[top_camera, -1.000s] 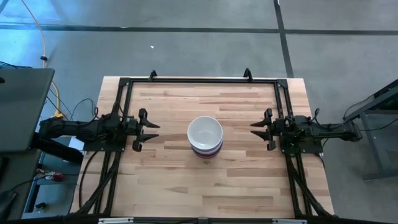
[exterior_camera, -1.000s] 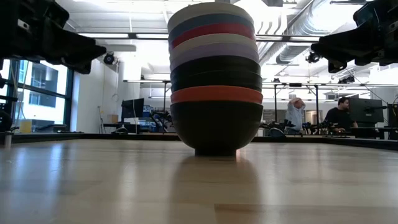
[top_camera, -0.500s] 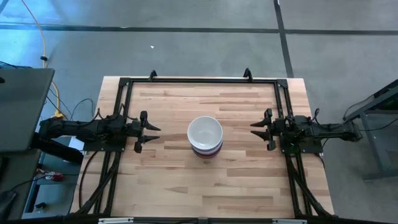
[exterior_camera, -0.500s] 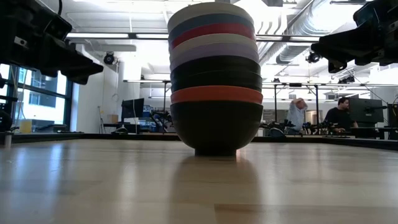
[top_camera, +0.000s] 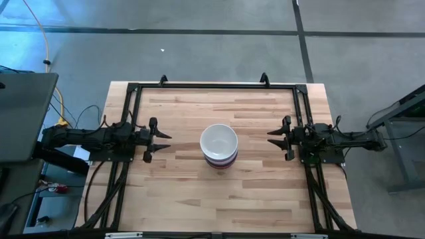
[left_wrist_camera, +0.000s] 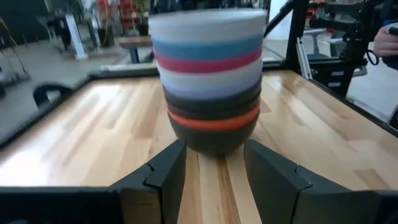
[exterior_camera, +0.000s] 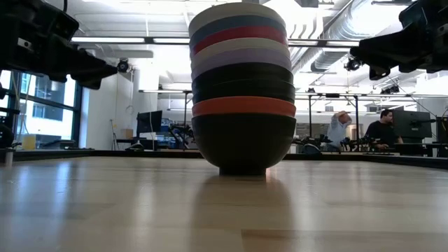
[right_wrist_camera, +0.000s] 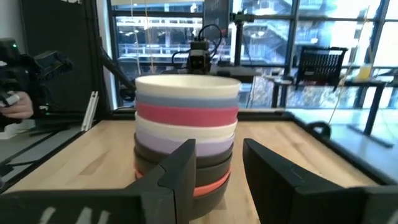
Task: Nest bowls inside each other
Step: Return to Home Position
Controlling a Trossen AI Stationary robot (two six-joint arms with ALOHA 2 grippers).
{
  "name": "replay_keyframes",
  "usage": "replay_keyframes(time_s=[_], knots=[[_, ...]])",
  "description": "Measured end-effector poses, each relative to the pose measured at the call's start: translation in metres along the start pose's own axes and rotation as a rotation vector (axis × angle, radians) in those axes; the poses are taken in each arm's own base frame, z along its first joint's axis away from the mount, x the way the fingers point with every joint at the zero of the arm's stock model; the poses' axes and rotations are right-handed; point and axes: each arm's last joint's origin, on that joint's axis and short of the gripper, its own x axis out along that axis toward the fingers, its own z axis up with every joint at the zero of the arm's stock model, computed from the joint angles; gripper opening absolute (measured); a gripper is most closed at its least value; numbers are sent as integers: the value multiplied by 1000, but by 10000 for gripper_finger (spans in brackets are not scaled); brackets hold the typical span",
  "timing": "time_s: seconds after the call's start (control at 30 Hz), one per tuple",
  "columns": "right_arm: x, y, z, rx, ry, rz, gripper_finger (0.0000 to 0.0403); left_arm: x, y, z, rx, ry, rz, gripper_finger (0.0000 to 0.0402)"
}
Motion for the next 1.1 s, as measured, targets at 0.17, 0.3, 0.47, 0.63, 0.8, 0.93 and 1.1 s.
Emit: replay_keyframes(time_s=[0.17,0.3,0.47,0.63,0.8,0.93,1.1], knots=[[0,0,3,-62,-26,-7,126,0,1,4,54,-36,6,149],[0,0,2,-76,-25,-7,126,0,1,3,53,-33,3,149],[0,0,1,-73,-12,-6,126,0,1,-1,31,14,-5,149],[0,0,-1,-59,8,-1,126,0,1,-2,1,16,-1,149],[0,0,4,-74,-40,-3,126,0,2,5,40,-51,8,149],[0,0,4,-74,-41,-3,126,-2,2,17,112,-175,22,149],[0,0,4,-74,-41,-2,126,-5,2,29,173,-311,5,149]])
